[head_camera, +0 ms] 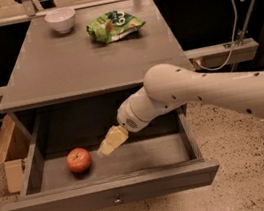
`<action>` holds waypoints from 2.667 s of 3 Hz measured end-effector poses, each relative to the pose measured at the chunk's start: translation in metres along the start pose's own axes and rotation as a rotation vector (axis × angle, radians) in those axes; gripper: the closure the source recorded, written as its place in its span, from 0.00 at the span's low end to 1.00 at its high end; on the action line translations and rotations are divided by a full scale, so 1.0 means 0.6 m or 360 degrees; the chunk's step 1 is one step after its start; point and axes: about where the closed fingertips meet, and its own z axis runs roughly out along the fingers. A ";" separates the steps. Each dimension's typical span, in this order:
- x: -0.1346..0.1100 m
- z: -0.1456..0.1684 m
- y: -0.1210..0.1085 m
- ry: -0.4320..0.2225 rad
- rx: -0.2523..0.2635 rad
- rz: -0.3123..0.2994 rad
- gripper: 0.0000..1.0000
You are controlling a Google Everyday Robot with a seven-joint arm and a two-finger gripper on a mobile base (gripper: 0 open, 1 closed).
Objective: Pick apple from top drawer and place on counter
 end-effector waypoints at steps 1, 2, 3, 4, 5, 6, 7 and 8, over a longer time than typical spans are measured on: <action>0.001 0.030 0.002 -0.0016 -0.0015 -0.0053 0.00; -0.016 0.091 0.013 -0.0071 -0.0038 -0.0187 0.00; -0.031 0.130 0.027 -0.0087 -0.0056 -0.0265 0.00; -0.042 0.181 0.044 -0.0089 -0.0099 -0.0305 0.00; -0.038 0.222 0.055 -0.0053 -0.0116 -0.0321 0.00; -0.030 0.249 0.061 -0.0004 -0.0105 -0.0333 0.03; -0.019 0.257 0.066 0.0021 -0.0094 -0.0327 0.22; -0.013 0.257 0.069 0.0029 -0.0091 -0.0324 0.45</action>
Offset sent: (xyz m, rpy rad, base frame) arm 0.0139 0.0621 -0.0420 0.0476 -0.1314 0.1311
